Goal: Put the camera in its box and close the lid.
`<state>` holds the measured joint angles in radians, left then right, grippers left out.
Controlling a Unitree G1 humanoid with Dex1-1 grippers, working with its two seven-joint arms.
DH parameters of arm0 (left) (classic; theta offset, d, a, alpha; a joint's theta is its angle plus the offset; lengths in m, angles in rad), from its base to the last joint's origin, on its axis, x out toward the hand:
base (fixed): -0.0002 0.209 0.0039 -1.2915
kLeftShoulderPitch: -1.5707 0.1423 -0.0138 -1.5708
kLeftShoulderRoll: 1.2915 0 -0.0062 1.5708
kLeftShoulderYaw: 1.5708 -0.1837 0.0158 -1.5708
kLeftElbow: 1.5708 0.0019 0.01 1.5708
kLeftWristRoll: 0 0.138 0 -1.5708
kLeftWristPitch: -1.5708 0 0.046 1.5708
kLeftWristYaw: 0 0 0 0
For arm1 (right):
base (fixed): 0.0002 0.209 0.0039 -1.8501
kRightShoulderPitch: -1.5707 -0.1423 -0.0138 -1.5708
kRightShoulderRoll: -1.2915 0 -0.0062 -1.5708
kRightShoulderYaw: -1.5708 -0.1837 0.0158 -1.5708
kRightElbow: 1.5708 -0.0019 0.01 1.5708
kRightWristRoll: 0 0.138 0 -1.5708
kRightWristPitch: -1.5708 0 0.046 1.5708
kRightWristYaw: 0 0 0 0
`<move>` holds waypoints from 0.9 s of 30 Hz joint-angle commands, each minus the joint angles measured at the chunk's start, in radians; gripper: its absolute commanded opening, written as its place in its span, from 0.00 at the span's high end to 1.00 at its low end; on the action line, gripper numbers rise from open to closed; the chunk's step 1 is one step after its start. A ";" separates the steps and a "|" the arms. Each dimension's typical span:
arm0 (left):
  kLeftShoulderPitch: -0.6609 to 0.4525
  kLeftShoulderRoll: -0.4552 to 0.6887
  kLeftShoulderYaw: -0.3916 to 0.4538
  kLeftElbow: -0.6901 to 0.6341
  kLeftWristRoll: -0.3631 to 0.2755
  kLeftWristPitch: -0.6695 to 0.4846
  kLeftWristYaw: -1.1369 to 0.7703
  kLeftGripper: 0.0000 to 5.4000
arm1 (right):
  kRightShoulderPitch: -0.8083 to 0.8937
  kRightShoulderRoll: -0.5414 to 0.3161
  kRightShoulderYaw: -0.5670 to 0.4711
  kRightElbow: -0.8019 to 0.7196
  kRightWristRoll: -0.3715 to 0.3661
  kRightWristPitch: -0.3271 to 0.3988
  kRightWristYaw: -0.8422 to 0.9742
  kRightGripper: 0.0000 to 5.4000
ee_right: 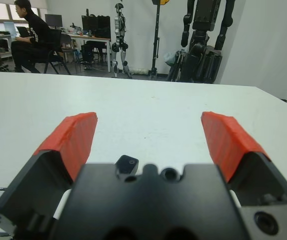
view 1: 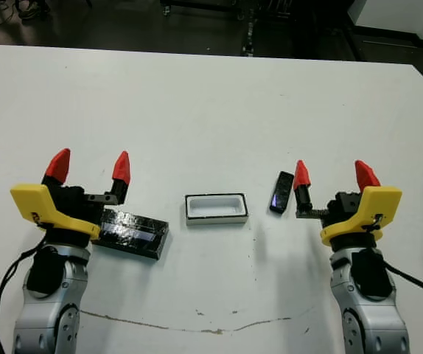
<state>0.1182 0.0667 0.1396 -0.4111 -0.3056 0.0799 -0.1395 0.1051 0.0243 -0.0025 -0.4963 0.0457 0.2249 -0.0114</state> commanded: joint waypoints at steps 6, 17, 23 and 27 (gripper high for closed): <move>0.007 0.000 -0.002 0.011 0.022 -0.005 0.017 0.00 | 0.010 -0.005 -0.004 0.001 0.009 0.016 0.002 0.00; 0.007 0.002 -0.005 0.009 0.008 0.007 0.006 0.00 | -0.053 0.030 0.037 -0.008 -0.039 0.102 -0.052 0.00; 0.006 0.003 -0.005 0.006 0.002 0.017 0.009 0.00 | -0.169 0.078 0.076 0.034 -0.093 0.163 -0.115 0.00; 0.007 0.002 -0.003 -0.006 -0.009 0.032 0.014 0.00 | -0.247 0.124 0.079 0.086 -0.091 0.197 -0.142 0.00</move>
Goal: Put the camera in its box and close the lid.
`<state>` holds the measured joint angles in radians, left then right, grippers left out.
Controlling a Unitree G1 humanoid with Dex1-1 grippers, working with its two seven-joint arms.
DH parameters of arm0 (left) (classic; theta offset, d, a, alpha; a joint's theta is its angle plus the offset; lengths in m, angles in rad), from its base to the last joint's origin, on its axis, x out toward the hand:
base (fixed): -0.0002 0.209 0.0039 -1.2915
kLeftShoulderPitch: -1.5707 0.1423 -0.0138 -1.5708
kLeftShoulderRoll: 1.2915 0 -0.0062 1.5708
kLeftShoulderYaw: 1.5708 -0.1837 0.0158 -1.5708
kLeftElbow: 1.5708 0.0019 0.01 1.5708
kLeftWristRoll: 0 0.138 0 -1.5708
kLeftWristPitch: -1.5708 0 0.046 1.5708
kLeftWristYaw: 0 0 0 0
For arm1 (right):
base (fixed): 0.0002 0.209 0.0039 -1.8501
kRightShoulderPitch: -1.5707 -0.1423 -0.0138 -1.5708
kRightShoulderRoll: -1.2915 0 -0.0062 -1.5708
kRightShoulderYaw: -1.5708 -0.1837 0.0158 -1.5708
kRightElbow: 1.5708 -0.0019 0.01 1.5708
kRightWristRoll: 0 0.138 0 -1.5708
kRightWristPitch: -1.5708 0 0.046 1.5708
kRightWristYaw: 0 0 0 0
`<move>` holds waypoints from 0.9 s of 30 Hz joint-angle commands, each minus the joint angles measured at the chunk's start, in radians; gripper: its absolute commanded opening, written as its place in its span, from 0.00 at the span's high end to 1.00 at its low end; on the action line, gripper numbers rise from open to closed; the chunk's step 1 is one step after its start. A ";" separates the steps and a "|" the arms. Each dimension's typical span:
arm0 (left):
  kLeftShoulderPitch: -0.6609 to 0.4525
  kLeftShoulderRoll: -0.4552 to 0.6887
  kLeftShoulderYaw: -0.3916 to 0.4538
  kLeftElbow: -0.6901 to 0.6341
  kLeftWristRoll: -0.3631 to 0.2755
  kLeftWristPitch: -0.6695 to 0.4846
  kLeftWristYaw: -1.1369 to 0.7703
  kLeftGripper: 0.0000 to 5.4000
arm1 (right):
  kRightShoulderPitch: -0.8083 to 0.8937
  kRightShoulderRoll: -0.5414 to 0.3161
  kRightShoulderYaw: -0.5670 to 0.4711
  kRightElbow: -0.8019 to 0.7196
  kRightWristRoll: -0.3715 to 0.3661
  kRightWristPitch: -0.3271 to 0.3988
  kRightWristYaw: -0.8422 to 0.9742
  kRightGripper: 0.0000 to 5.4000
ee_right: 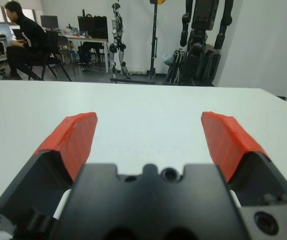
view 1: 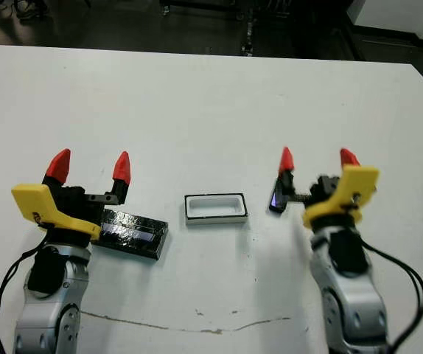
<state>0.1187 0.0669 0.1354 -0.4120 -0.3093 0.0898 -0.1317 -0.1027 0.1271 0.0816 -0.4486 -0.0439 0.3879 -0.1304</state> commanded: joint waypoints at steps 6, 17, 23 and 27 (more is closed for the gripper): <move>0.007 0.008 0.004 -0.012 -0.006 0.033 0.004 0.00 | -0.102 0.064 -0.001 0.104 -0.006 0.077 -0.074 0.00; 0.010 0.012 0.012 -0.014 -0.021 0.042 -0.003 0.00 | -0.151 0.111 -0.039 0.205 0.062 0.113 -0.168 0.00; 0.013 0.018 0.011 -0.015 -0.018 0.047 -0.001 0.00 | -0.145 0.127 -0.044 0.237 0.127 0.099 -0.209 0.00; 0.015 0.023 0.011 -0.012 -0.018 0.042 -0.007 0.00 | -0.136 0.126 -0.034 0.254 0.157 0.090 -0.225 0.00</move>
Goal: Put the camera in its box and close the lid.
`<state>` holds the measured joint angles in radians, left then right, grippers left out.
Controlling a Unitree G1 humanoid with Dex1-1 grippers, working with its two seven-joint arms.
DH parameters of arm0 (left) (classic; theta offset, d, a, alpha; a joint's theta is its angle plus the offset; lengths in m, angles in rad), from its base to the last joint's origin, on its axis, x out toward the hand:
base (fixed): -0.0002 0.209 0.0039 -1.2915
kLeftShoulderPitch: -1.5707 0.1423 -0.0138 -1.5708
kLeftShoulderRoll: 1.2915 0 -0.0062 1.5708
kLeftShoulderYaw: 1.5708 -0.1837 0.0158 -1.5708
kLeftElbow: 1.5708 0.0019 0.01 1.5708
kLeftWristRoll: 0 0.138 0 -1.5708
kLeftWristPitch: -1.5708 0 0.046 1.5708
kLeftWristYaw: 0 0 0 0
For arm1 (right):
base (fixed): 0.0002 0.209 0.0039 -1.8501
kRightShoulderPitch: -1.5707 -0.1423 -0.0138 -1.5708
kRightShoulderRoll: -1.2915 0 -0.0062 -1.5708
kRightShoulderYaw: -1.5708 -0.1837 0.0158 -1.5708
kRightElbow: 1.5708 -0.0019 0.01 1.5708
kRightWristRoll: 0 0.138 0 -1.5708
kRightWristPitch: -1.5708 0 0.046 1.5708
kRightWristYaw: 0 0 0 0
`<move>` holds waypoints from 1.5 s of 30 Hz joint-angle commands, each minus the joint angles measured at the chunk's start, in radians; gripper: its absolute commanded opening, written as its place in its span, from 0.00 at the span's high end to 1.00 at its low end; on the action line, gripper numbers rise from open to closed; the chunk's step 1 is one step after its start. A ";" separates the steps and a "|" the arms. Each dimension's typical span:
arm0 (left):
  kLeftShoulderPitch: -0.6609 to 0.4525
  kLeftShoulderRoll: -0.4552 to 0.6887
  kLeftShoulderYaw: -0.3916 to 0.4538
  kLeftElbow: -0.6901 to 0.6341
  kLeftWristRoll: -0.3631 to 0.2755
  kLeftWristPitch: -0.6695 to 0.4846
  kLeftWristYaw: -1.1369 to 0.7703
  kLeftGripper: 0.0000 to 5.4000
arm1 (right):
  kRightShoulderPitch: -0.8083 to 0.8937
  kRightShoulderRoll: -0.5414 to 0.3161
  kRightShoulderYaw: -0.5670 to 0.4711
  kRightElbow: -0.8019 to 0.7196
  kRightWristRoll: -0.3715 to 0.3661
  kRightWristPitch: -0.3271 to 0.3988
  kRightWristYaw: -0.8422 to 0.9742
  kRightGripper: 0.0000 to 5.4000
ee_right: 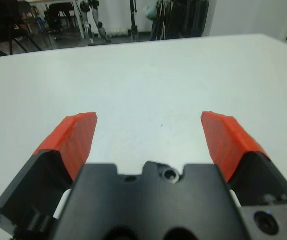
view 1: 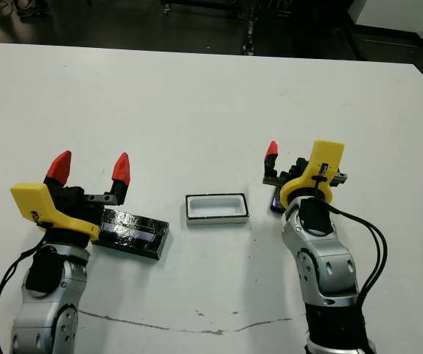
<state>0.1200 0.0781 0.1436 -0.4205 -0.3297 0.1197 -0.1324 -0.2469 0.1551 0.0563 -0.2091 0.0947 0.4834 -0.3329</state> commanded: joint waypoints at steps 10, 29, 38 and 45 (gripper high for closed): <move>0.018 0.011 0.003 0.006 0.000 0.003 -0.013 0.00 | 0.016 0.066 0.050 0.016 -0.011 0.027 -0.074 0.00; 0.024 0.006 0.003 0.020 -0.012 -0.003 -0.032 0.00 | 0.117 0.071 0.103 -0.077 0.027 0.142 -0.076 0.00; 0.025 0.008 0.006 0.034 -0.015 -0.016 -0.045 0.00 | 0.129 0.082 0.102 -0.083 0.038 0.156 -0.090 0.00; 0.029 0.009 0.003 0.030 -0.011 -0.013 -0.042 0.00 | 0.145 0.083 0.117 -0.075 0.034 0.156 -0.100 0.00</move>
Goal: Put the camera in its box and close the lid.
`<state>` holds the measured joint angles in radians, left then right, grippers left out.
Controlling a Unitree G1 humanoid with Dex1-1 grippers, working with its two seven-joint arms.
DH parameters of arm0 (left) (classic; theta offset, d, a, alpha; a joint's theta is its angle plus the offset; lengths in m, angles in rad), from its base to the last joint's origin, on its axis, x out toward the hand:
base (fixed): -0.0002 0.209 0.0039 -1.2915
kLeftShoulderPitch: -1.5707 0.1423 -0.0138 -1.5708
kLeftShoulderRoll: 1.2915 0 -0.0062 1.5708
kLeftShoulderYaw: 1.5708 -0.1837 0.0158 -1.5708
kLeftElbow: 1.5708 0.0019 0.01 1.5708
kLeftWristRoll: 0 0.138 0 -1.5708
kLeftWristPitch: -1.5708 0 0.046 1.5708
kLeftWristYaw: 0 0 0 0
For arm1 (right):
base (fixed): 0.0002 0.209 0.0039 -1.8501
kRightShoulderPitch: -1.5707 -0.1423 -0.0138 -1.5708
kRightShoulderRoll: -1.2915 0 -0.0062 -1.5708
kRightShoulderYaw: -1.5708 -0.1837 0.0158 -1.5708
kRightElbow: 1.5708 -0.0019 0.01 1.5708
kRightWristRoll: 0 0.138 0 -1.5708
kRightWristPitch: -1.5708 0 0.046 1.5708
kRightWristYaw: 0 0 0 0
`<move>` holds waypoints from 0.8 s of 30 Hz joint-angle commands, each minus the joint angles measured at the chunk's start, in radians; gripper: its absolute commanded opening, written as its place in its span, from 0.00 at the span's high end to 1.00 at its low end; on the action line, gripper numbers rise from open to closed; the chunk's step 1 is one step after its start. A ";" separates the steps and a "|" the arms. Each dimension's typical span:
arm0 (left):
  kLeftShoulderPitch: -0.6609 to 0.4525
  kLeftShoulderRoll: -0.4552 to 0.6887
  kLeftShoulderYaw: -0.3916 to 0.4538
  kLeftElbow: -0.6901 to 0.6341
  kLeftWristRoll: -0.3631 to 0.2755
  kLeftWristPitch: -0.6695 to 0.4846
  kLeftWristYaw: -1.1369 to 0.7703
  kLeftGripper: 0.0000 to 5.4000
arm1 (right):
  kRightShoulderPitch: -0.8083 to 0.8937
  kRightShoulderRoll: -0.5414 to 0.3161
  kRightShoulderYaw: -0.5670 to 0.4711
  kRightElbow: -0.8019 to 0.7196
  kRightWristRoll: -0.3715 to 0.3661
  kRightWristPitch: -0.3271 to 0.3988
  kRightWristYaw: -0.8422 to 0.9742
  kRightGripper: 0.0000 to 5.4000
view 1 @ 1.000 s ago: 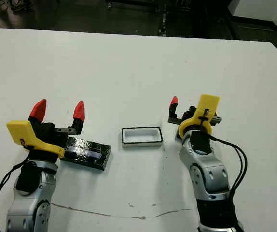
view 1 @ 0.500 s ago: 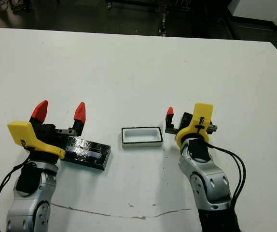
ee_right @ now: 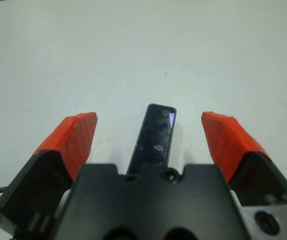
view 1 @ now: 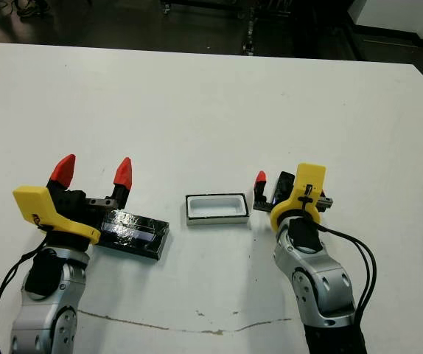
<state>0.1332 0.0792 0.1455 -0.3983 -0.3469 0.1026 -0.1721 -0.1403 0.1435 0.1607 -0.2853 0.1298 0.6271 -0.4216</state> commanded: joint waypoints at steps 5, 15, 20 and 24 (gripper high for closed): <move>0.017 0.008 0.002 0.011 0.003 -0.001 -0.006 0.00 | 0.050 0.090 0.025 0.004 0.000 0.017 -0.008 0.00; 0.016 0.003 0.004 0.019 0.002 -0.009 -0.009 0.00 | 0.076 0.077 0.046 0.000 -0.002 0.029 0.001 0.00; 0.015 0.009 0.002 0.024 0.009 -0.016 -0.015 0.00 | 0.086 0.087 0.045 -0.007 0.005 0.043 -0.004 0.00; 0.014 0.005 0.004 0.025 0.000 -0.012 -0.017 0.00 | 0.089 0.089 0.045 -0.008 0.004 0.047 -0.006 0.00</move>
<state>0.1425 0.0792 0.1464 -0.3820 -0.3483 0.0922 -0.1865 -0.0749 0.1416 0.2015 -0.2917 0.1302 0.6492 -0.4214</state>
